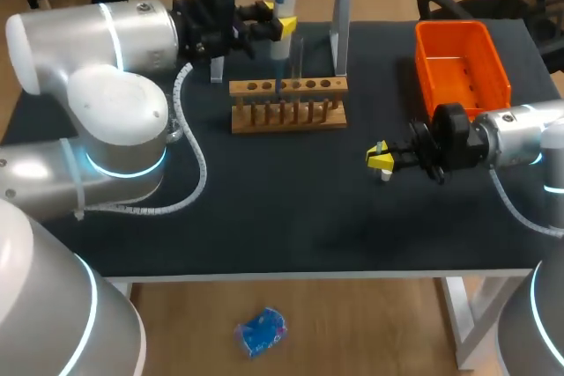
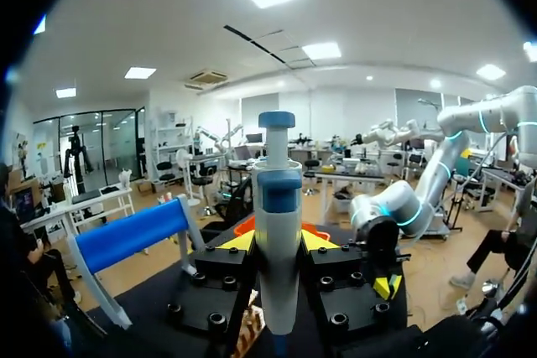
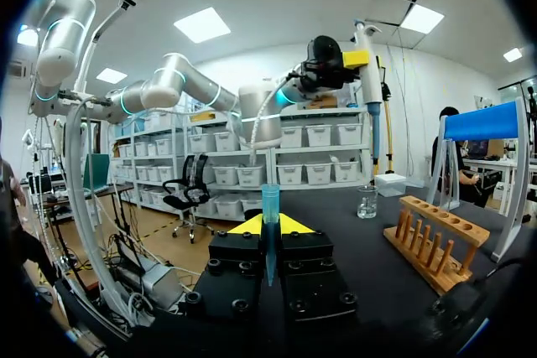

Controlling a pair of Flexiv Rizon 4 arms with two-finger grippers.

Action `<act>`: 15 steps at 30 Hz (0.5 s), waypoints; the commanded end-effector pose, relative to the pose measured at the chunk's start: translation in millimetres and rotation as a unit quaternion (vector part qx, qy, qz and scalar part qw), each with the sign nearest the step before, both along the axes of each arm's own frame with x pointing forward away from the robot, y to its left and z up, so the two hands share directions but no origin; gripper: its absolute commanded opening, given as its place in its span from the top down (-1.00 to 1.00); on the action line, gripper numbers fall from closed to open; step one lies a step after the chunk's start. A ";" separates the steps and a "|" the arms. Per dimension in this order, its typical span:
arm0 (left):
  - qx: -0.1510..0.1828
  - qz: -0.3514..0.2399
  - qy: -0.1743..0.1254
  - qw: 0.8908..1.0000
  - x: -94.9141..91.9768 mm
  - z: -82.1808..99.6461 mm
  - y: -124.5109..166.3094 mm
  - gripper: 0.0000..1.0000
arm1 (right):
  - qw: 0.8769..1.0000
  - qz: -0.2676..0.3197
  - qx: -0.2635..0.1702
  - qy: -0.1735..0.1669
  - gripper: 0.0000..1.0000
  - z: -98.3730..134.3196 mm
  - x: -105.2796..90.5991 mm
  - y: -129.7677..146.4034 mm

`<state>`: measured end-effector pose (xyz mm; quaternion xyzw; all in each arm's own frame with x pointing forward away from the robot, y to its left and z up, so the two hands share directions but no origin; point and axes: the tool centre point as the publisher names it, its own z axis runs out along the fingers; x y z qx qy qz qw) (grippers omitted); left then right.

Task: Invert the test tube, pick up the pipette, mount the tip to pipette, aspirate from beaker and dispense into the tube, eject the tip, return the pipette, and cap with the stopper.

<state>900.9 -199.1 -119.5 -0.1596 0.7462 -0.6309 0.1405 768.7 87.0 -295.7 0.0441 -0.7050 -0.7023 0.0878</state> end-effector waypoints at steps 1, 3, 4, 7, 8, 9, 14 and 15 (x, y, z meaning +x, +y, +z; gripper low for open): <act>-0.041 -0.046 -0.012 0.998 -16.2 -15.6 -0.7 1.00 | 1.000 0.001 0.000 0.000 1.00 -0.3 0.2 -0.6; -0.044 -0.051 -0.015 0.998 -24.9 -16.0 -6.0 1.00 | 1.000 0.001 0.000 0.000 1.00 -0.3 0.2 -0.6; -0.047 -0.053 -0.019 0.997 -29.3 -16.0 -8.9 1.00 | 1.000 0.001 0.000 0.000 1.00 -0.3 0.2 -0.6; -0.054 -0.058 -0.026 0.997 -40.9 -14.9 -18.2 1.00 | 1.000 0.001 0.000 0.000 1.00 -0.3 0.2 -0.6; -0.059 -0.059 -0.033 0.996 -44.6 -13.4 -21.0 1.00 | 1.000 0.001 0.000 0.000 1.00 -0.3 0.2 -0.6; -0.059 -0.059 -0.035 0.996 -48.0 -11.4 -23.6 1.00 | 1.000 0.001 0.000 0.000 1.00 -0.3 0.2 -0.6; -0.043 -0.064 -0.048 0.996 -57.6 -0.4 -34.7 1.00 | 1.000 0.001 0.000 0.000 1.00 -0.3 0.2 -0.6; -0.040 -0.064 -0.048 0.996 -58.8 1.1 -36.3 1.00 | 1.000 0.001 0.000 0.000 1.00 -0.3 0.2 -0.6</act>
